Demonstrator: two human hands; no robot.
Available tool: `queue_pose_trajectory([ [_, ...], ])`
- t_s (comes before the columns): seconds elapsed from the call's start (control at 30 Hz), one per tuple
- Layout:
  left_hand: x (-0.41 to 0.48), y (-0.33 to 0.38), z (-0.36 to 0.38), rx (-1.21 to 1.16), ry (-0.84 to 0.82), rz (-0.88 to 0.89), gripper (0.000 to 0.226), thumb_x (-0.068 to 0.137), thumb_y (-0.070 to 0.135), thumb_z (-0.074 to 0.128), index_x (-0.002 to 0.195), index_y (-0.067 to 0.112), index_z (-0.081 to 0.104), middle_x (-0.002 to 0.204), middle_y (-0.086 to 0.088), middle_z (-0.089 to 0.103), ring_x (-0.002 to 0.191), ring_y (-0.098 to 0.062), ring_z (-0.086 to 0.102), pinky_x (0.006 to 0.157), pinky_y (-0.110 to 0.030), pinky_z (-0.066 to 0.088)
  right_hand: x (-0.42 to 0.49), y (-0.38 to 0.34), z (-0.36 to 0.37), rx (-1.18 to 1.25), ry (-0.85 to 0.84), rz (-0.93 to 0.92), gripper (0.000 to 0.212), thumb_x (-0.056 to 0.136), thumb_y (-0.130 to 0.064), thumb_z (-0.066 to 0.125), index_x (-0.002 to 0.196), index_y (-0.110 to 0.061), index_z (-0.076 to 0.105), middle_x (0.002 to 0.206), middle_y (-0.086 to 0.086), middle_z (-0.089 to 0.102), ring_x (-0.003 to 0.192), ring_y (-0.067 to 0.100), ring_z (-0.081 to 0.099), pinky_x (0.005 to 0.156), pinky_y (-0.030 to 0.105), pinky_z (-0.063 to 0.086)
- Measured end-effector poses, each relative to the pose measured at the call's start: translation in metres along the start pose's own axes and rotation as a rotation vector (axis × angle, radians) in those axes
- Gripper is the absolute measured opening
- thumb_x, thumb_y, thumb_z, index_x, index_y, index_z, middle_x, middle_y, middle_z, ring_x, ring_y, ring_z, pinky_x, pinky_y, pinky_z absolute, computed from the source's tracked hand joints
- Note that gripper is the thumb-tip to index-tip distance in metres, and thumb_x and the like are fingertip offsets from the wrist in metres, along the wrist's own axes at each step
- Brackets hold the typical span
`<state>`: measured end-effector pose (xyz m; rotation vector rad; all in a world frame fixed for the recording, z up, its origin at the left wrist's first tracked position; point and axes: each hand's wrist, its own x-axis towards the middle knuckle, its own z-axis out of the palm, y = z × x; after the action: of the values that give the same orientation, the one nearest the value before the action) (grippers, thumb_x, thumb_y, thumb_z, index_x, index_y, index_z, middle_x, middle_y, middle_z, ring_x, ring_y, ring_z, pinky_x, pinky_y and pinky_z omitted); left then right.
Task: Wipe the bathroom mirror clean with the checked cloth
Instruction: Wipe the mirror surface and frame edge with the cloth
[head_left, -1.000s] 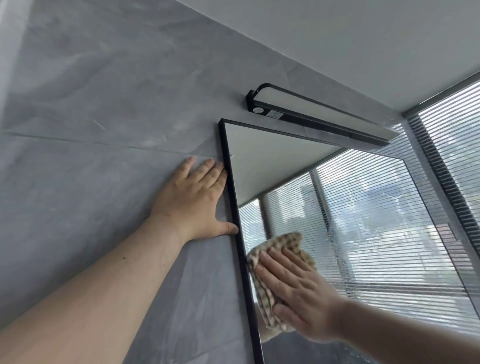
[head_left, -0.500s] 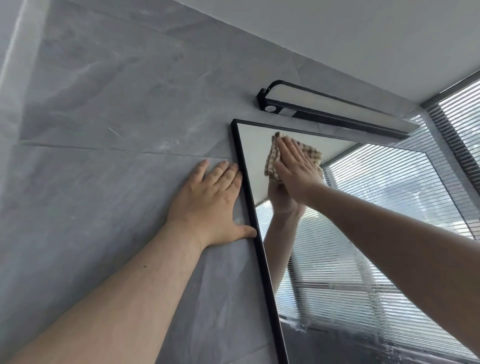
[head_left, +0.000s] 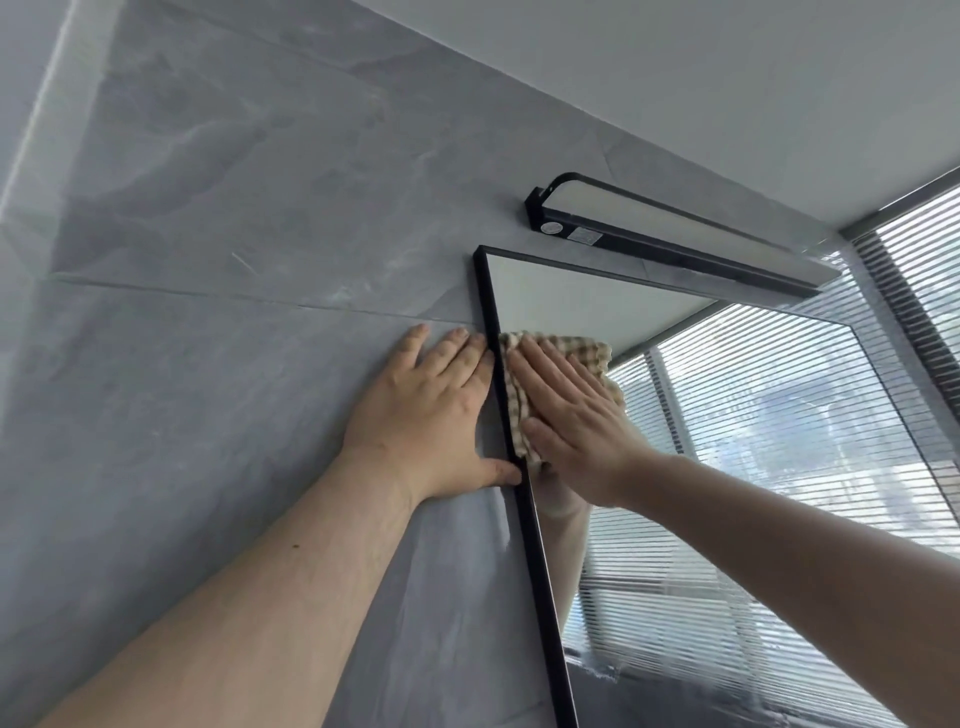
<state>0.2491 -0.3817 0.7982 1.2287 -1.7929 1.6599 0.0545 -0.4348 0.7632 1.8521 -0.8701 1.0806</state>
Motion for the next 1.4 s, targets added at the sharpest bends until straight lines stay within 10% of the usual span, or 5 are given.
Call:
queue_pose_trajectory([
  [0.87, 0.002, -0.003, 0.002, 0.003, -0.002, 0.030, 0.120, 0.075, 0.093, 0.026, 0.159, 0.011, -0.004, 0.168, -0.005, -0.008, 0.154, -0.021, -0.011, 0.122, -0.052, -0.006, 0.068, 0.100, 0.000, 0.282, 0.240, 0.939, 0.058, 0.101, -0.053, 0.019, 0.157, -0.042, 0.009, 0.167, -0.003, -0.006, 0.153, 0.018, -0.008, 0.118, 0.042, -0.012],
  [1.13, 0.002, -0.002, 0.002, 0.009, -0.008, 0.037, 0.119, 0.076, 0.092, 0.026, 0.158, 0.010, -0.003, 0.168, -0.008, -0.008, 0.154, -0.022, -0.011, 0.122, -0.053, -0.007, 0.080, 0.062, -0.018, 0.218, 0.091, 0.605, 0.061, 0.101, -0.055, 0.017, 0.157, -0.038, -0.001, 0.166, -0.003, -0.010, 0.153, 0.018, -0.011, 0.121, 0.048, -0.009],
  [1.4, 0.001, -0.002, 0.003, 0.019, 0.014, 0.019, 0.121, 0.074, 0.093, 0.026, 0.159, 0.011, 0.002, 0.168, -0.006, 0.000, 0.154, -0.021, -0.005, 0.123, -0.051, -0.004, 0.091, 0.018, -0.021, 0.202, 0.071, 0.431, 0.061, 0.106, -0.048, 0.020, 0.157, -0.032, -0.010, 0.165, -0.006, -0.017, 0.150, 0.009, -0.018, 0.108, 0.025, -0.012],
])
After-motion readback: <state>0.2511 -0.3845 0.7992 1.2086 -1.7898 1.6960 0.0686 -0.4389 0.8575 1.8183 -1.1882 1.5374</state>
